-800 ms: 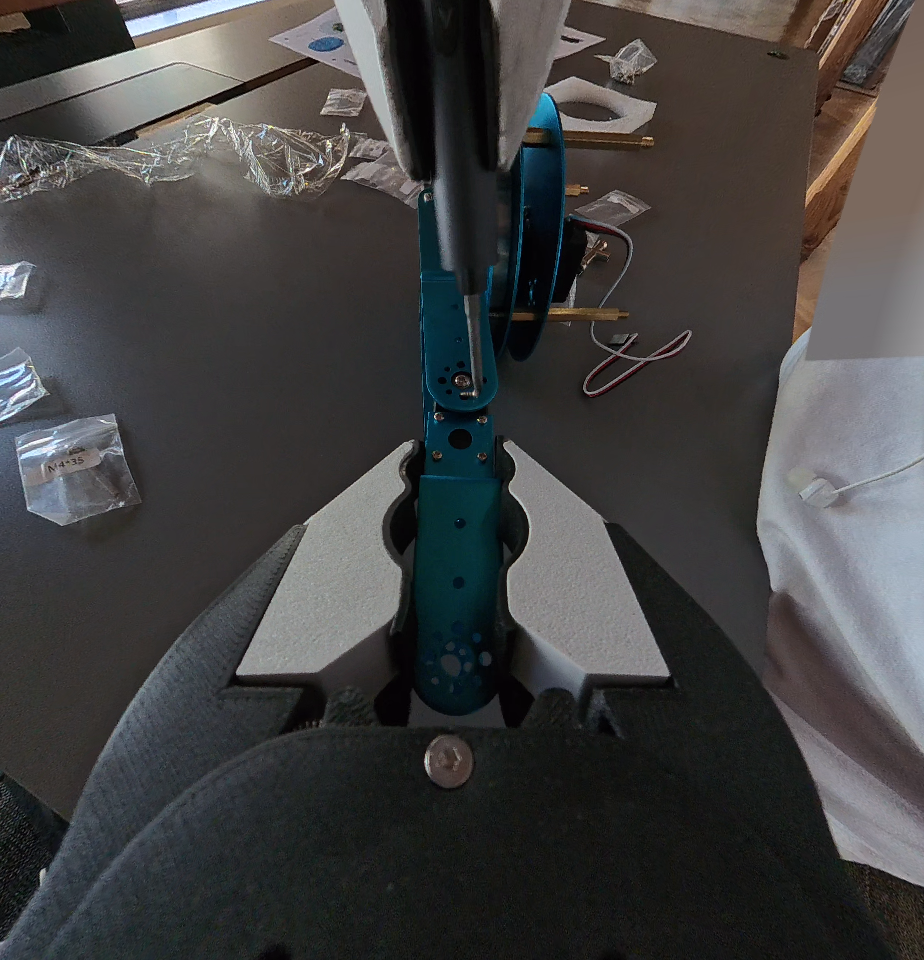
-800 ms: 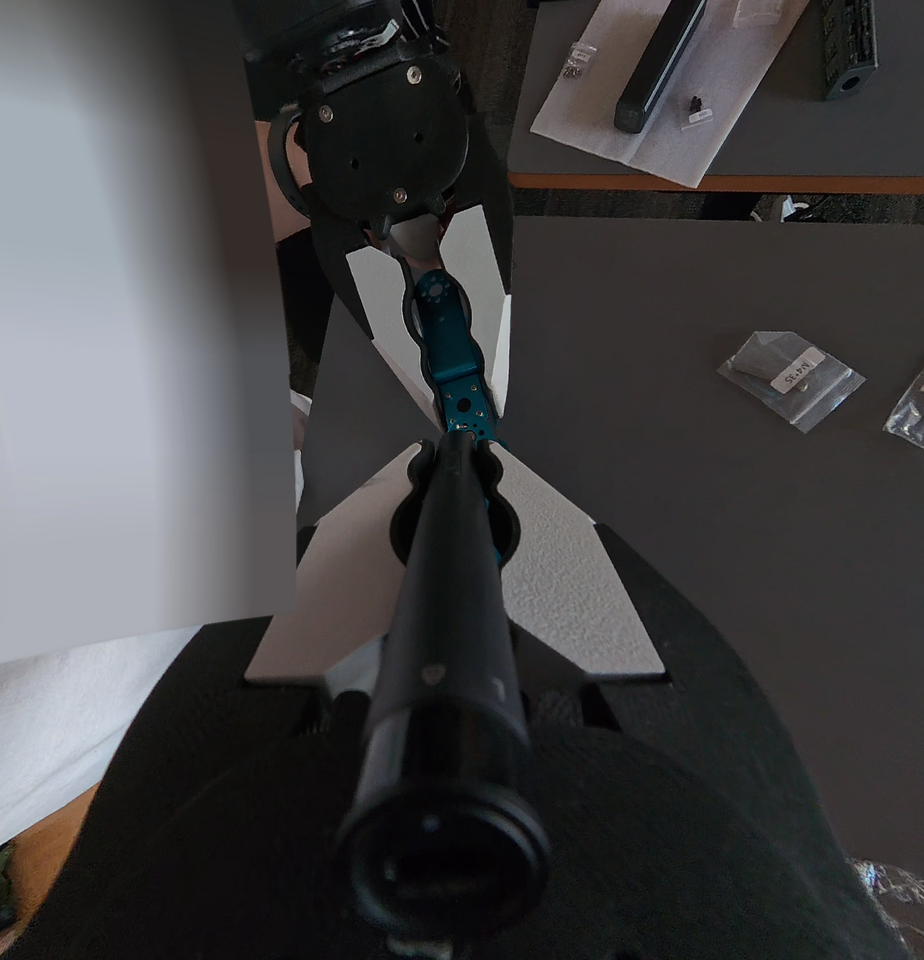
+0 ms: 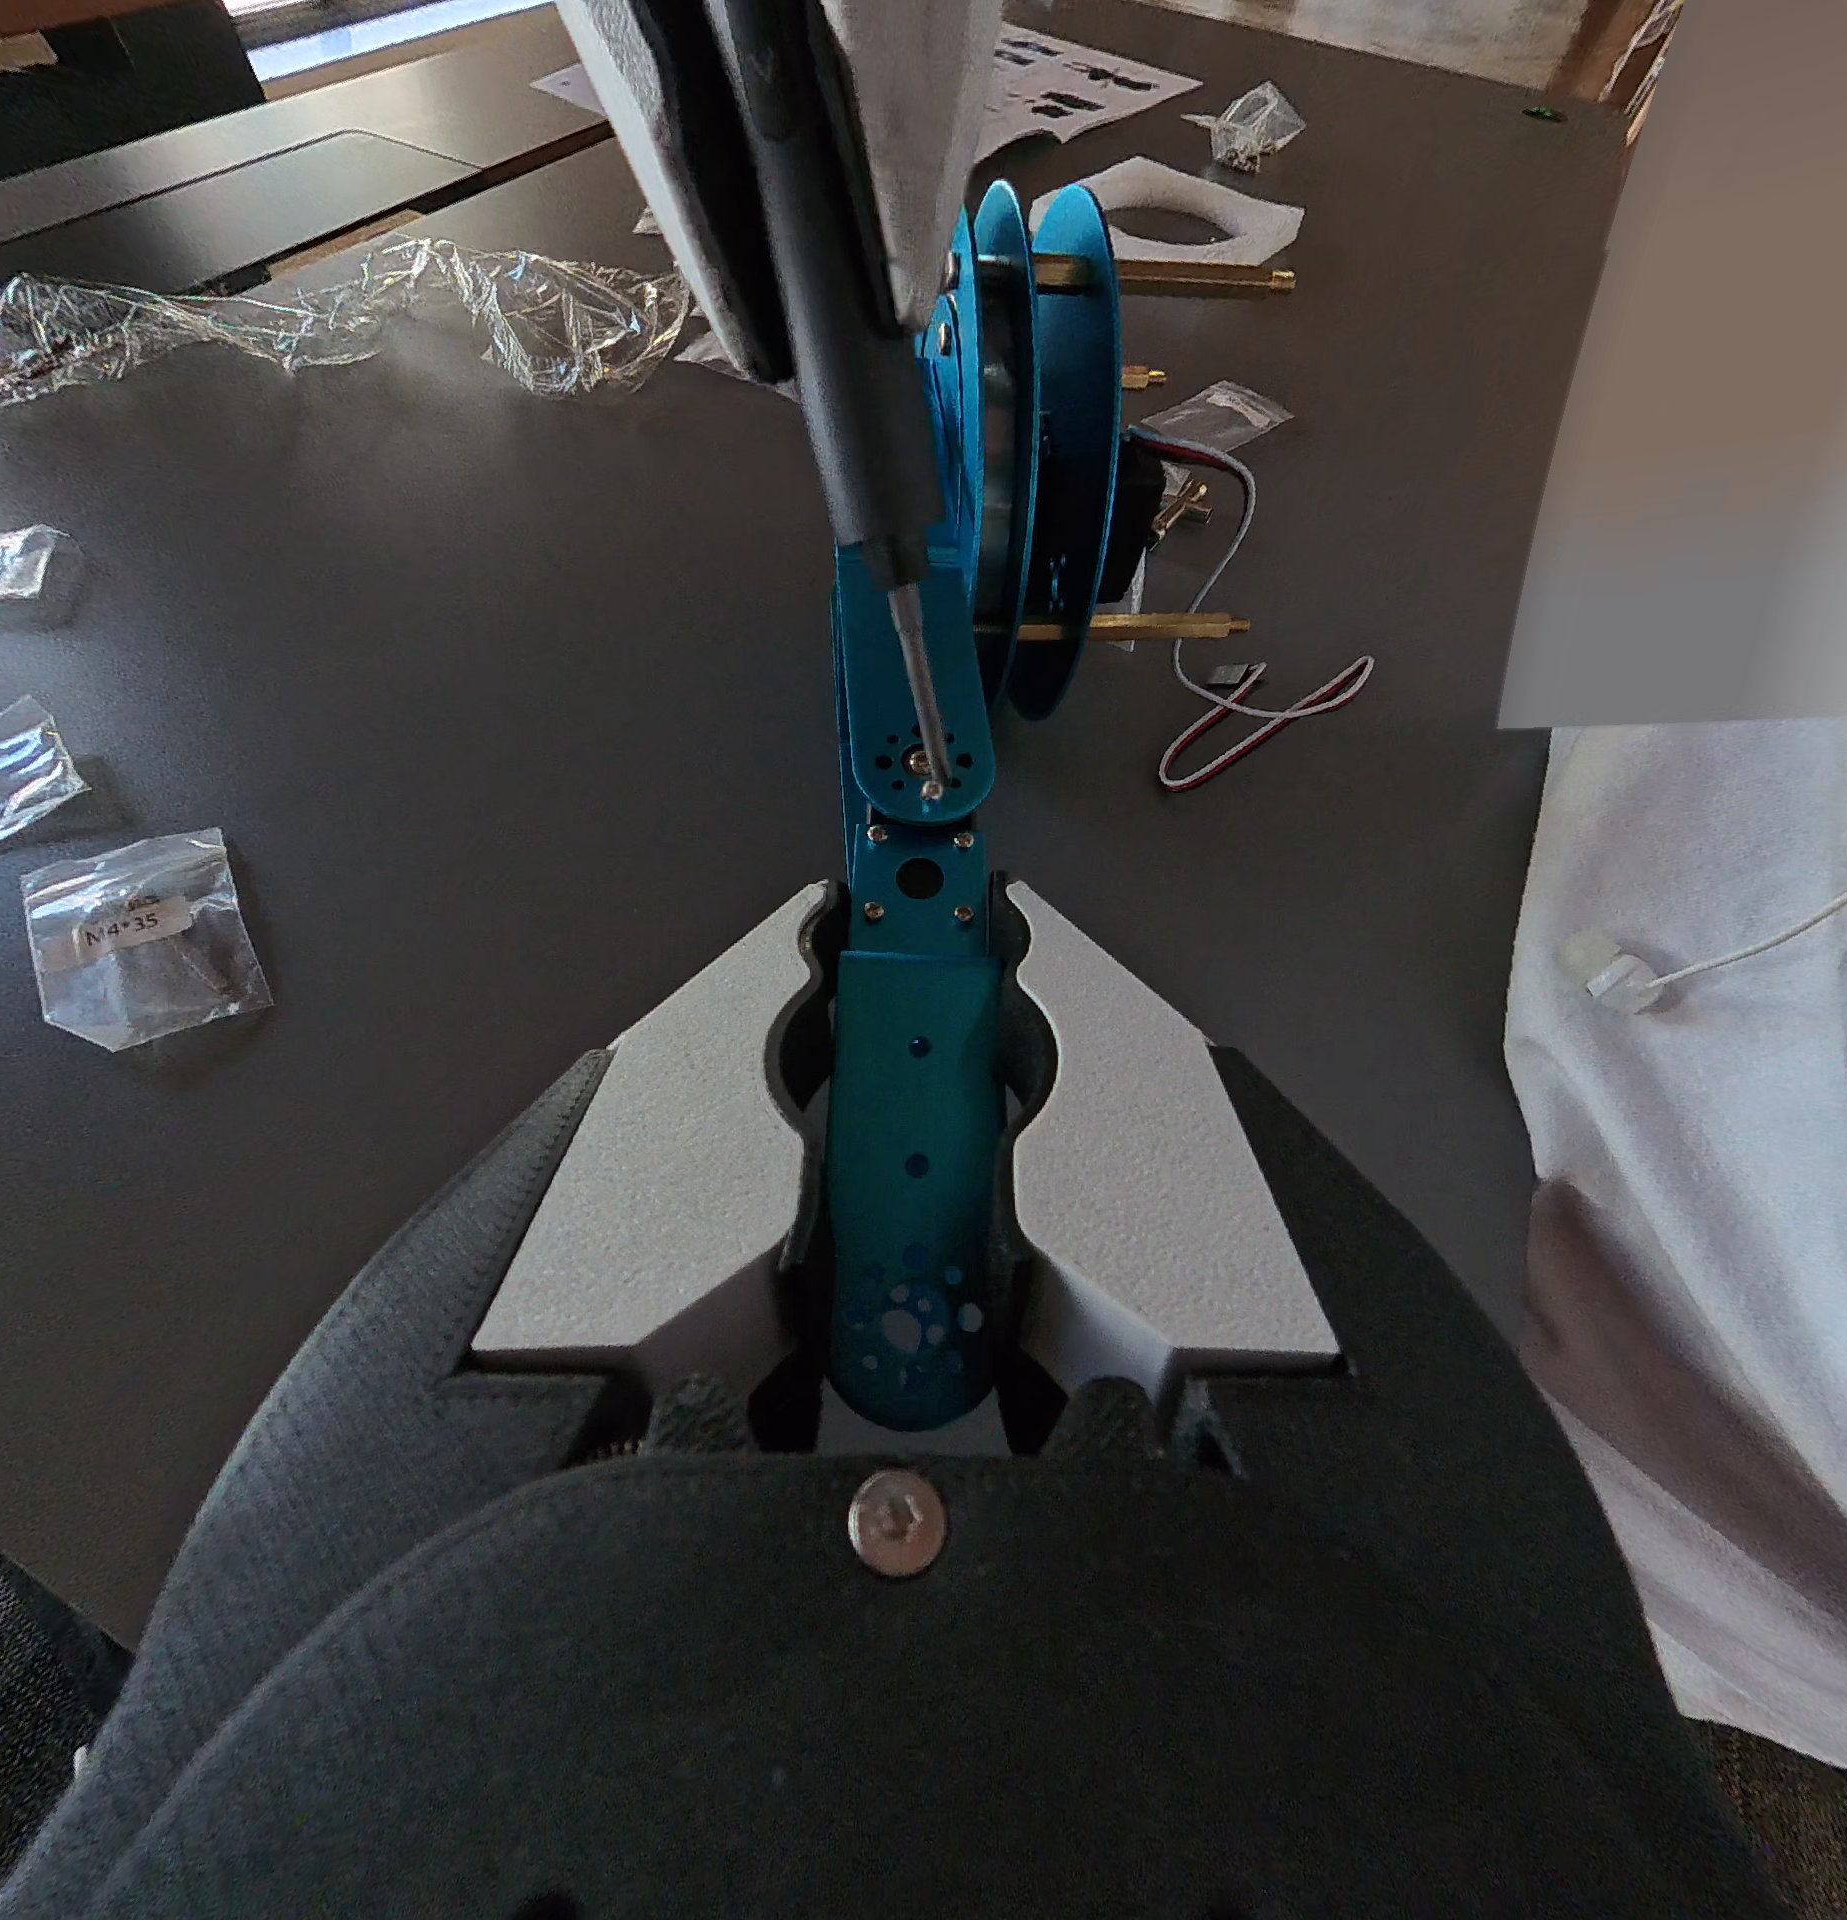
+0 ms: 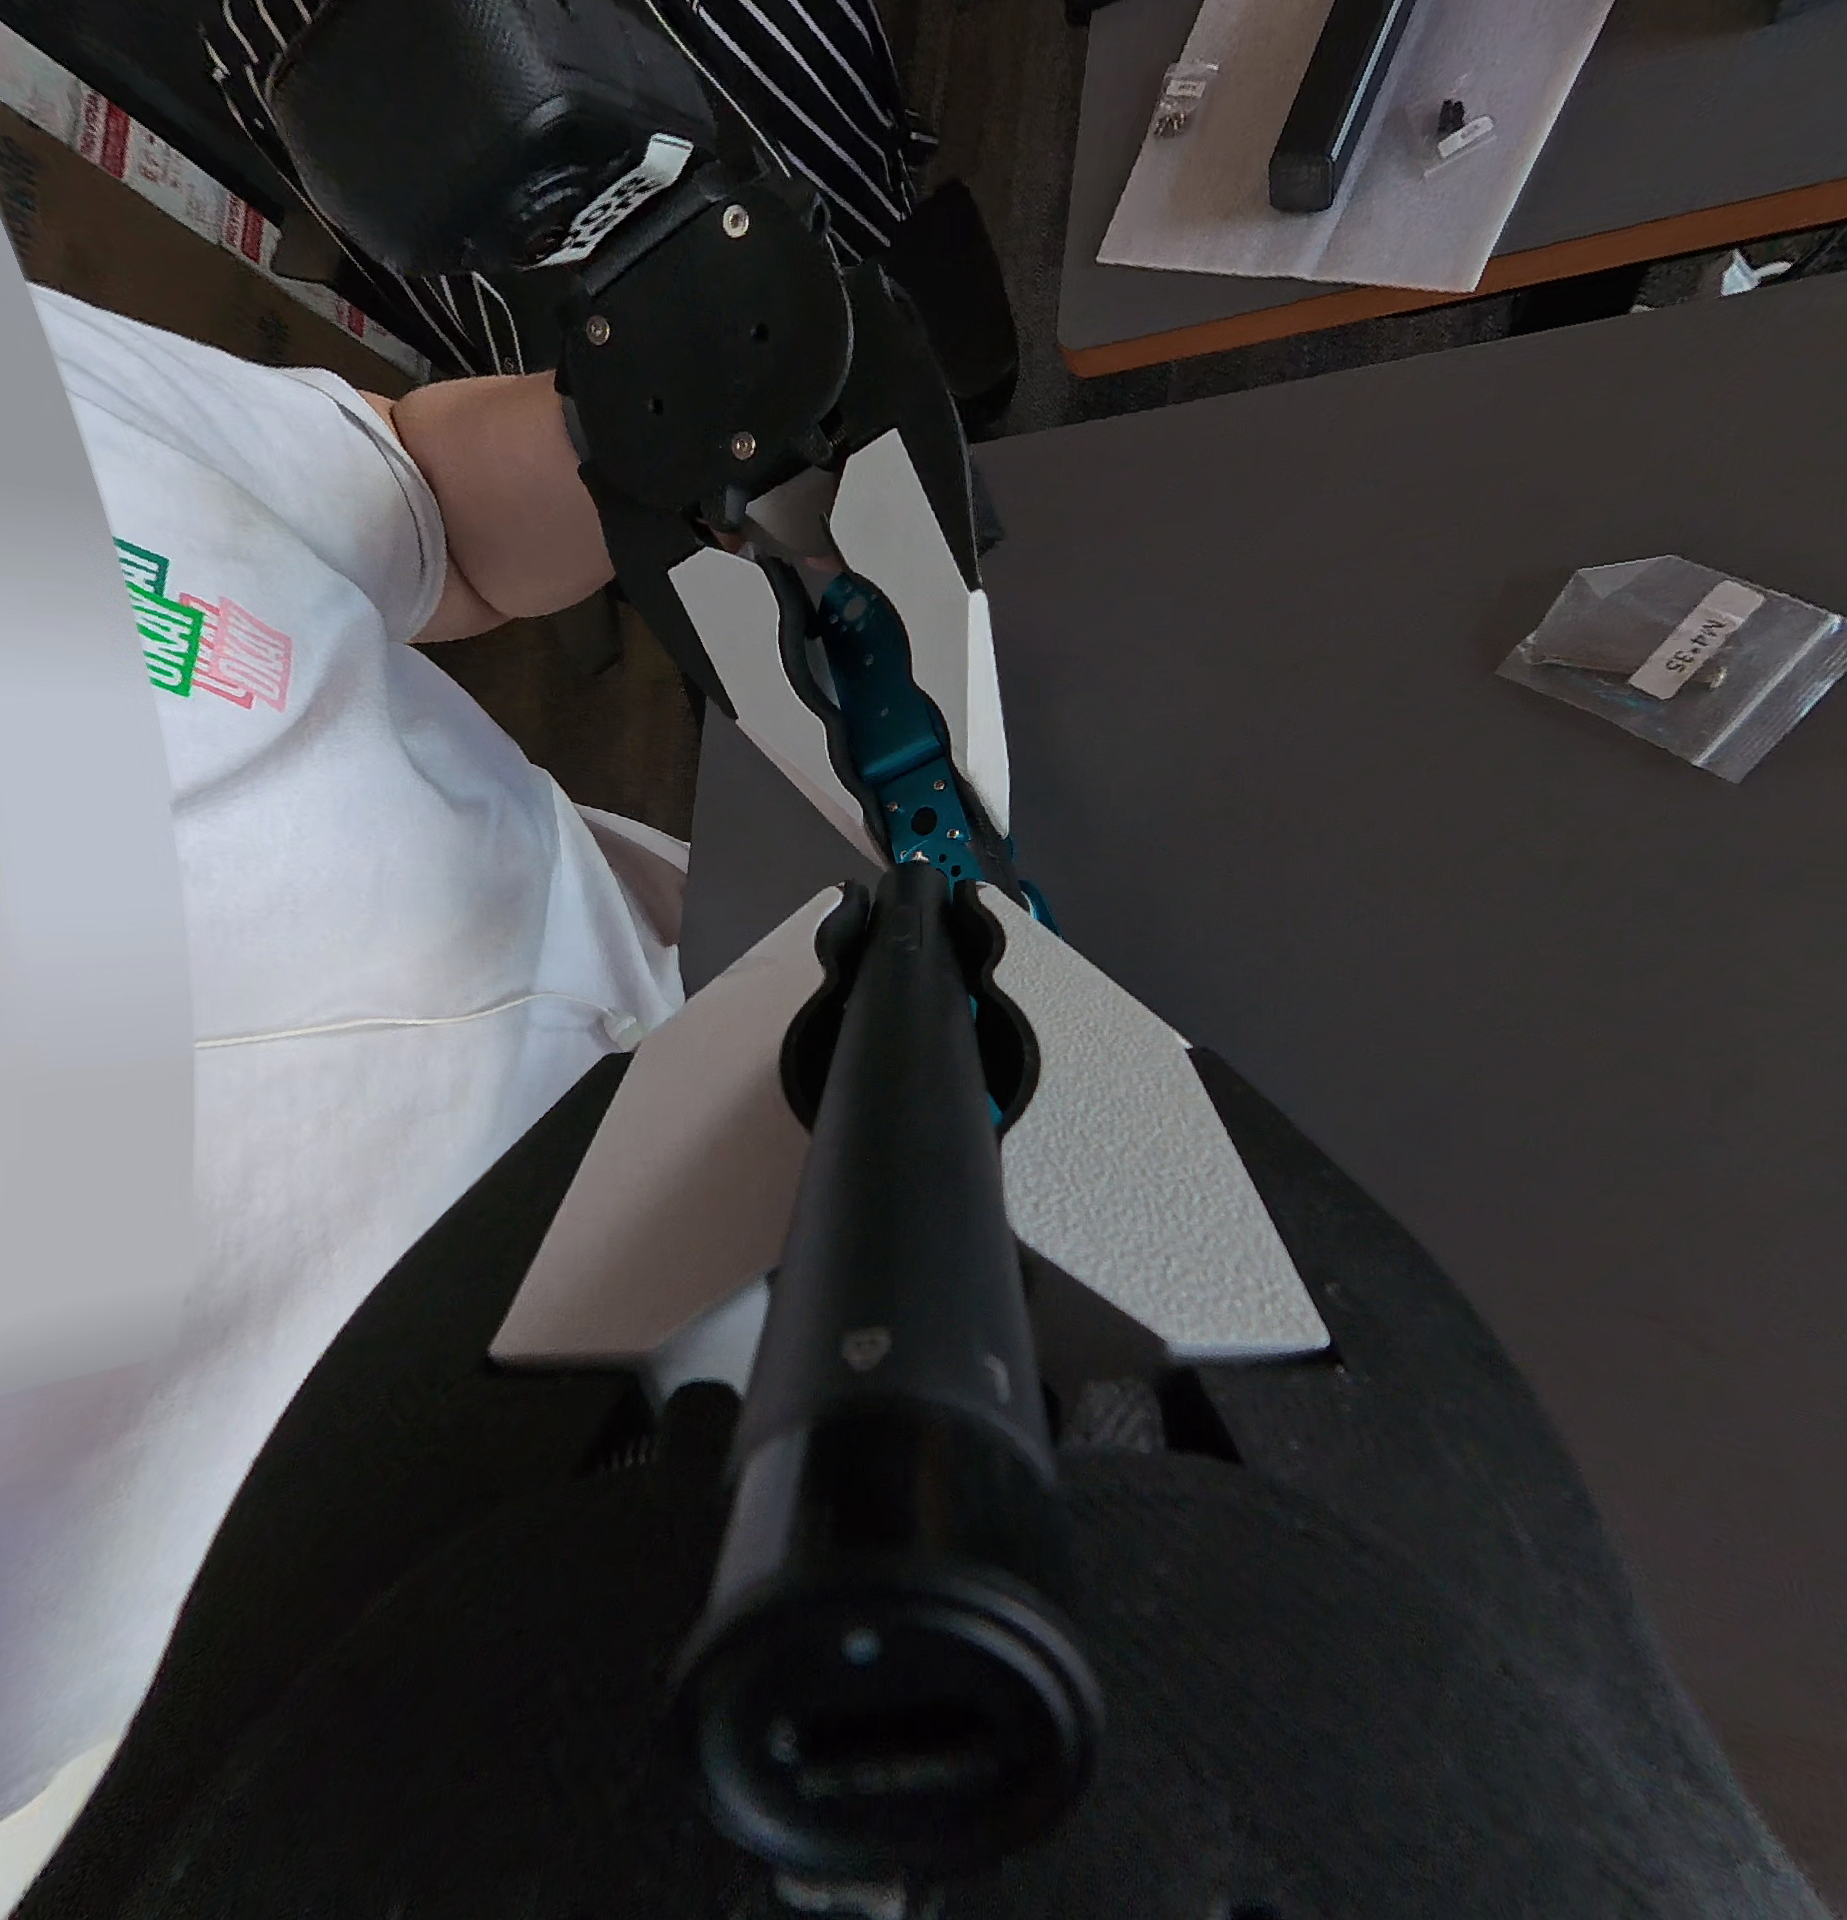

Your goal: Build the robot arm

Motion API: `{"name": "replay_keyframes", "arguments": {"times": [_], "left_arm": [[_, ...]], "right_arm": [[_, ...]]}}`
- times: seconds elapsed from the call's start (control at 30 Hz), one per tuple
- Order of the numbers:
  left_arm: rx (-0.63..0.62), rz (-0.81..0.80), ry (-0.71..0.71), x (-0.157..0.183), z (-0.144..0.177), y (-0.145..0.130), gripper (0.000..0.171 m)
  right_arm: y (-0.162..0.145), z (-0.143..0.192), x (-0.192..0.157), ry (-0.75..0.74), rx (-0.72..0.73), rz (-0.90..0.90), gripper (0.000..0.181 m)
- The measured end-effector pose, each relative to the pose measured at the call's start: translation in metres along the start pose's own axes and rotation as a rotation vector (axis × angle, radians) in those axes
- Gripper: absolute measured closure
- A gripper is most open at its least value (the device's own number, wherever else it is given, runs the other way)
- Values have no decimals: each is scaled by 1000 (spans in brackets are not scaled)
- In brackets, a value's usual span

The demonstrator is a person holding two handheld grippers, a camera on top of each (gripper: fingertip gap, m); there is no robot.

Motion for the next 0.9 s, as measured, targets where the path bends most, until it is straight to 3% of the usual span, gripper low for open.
{"name": "replay_keyframes", "arguments": {"times": [0.5, 0.9], "left_arm": [[15, 29, 27, 0, -1, 1, 146], [13, 37, 32, 1, 0, 1, 146]], "right_arm": [[-5, 3, 13, 48, 35, -91, 163], [-1, 2, 10, 36, -5, -61, 163]]}}
Point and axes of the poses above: each gripper's, where its closed fingertips meet, z back along the fingers, y out of its top, x = y × z across the jaws, the point moved 6 cm from there along z, back along the fingers, and after that the axes turned 1 degree about -x, right-handed, at the moved point
